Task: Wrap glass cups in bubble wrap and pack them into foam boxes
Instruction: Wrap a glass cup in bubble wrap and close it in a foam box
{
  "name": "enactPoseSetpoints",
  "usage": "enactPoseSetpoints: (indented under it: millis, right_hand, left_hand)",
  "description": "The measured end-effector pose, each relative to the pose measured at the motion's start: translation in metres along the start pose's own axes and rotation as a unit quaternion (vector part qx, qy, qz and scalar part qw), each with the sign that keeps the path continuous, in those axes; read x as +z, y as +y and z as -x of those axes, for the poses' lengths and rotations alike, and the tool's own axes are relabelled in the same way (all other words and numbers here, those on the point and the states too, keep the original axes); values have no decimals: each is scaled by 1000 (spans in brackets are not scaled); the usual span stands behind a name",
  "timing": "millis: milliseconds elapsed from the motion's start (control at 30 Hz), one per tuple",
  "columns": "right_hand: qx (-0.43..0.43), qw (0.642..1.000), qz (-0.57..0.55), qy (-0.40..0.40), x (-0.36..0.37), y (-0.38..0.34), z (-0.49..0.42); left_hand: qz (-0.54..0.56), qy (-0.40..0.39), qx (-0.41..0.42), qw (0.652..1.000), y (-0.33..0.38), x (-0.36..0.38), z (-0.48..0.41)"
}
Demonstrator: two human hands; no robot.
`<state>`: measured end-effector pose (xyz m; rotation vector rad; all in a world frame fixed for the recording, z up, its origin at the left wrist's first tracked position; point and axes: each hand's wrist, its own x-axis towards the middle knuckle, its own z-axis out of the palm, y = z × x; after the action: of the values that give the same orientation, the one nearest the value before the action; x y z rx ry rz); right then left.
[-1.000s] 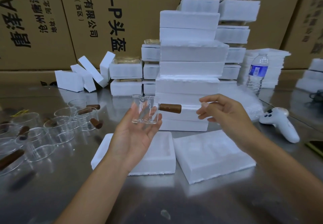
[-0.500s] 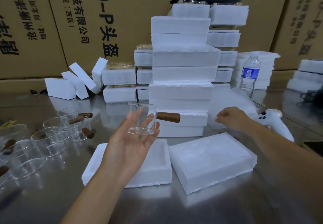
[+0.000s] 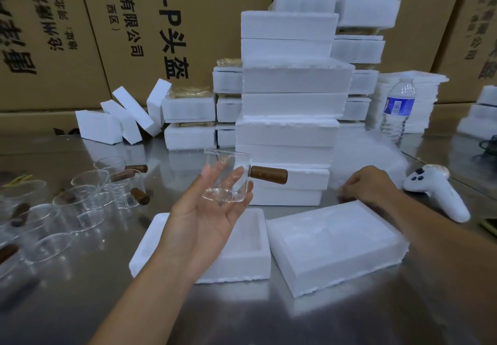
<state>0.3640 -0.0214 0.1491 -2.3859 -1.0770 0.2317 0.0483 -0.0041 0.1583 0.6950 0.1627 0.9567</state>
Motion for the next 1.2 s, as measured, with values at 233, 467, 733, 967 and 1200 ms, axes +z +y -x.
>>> enactPoseSetpoints:
  millis: [233, 467, 733, 967, 1200]
  right_hand:
    - [-8, 927, -265, 265, -18, -11, 12]
    - [-255, 824, -360, 356, -38, -58, 88]
    - [-480, 828, -279, 80, 8, -100, 169]
    - [-567, 821, -15, -56, 49, -108, 188]
    - [-417, 856, -305, 11, 35, -98, 166]
  left_hand:
    - [31, 13, 0, 999, 3, -1, 1]
    - [68, 7, 20, 997, 10, 0, 5]
    - [101, 47, 77, 991, 25, -4, 8]
    - [118, 33, 103, 987, 29, -11, 8]
    - [31, -22, 76, 996, 18, -4, 5]
